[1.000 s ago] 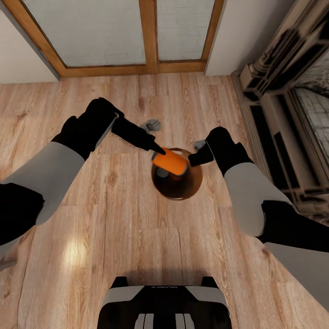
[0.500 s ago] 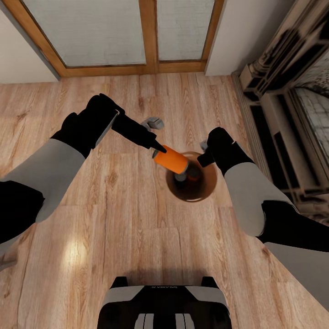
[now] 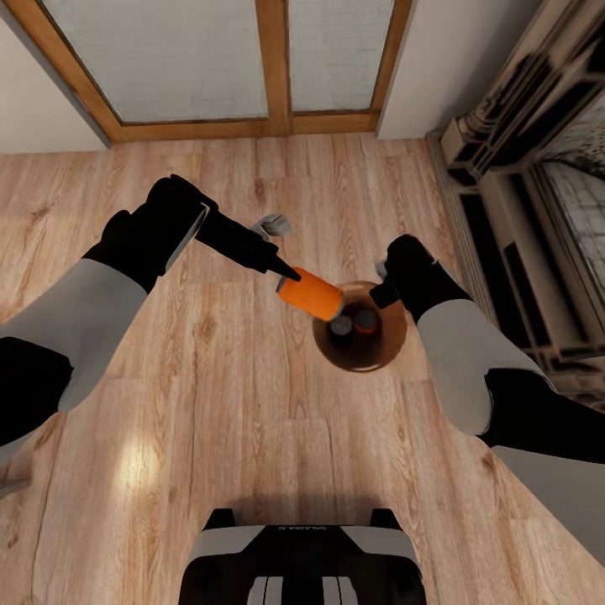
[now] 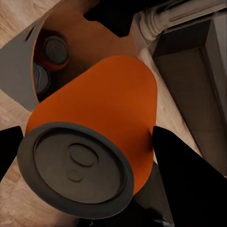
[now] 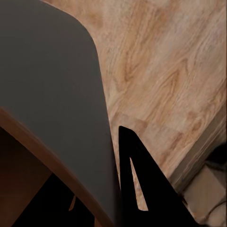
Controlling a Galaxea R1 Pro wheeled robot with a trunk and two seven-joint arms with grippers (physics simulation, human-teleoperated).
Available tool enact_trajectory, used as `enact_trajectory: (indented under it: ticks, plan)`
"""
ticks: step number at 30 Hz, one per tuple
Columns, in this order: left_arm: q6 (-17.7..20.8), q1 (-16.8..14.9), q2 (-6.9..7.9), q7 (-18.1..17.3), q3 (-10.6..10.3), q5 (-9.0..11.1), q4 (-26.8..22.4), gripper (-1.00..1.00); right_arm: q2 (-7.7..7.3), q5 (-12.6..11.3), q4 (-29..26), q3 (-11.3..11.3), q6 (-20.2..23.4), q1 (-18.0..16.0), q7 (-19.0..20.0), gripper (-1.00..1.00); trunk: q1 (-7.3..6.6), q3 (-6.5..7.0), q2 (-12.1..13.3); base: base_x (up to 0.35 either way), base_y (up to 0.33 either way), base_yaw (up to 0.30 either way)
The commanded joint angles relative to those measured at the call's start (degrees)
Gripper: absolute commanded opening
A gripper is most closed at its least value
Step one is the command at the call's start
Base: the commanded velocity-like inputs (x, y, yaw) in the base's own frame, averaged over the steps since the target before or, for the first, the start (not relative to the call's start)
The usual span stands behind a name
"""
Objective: Put the three can of soda from the living room inside the tash can in the kitchen.
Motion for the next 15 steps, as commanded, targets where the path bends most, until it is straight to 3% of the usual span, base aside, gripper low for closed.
enact_trajectory:
  ticks: [1,15]
  plan:
    - [0.0,0.0,0.0,-0.1,0.0,0.0,0.0,-1.0,0.02,-12.6,0.0,-0.1,0.5,0.0,0.2,-1.0,-0.01,0.0,0.0,0.0,0.0,0.0]
    - [0.0,0.0,0.04,-0.2,-0.1,0.0,-0.2,-1.0,0.16,-12.5,0.0,-0.1,0.5,-0.1,0.2,-1.0,-0.01,0.0,0.0,0.0,0.0,0.0]
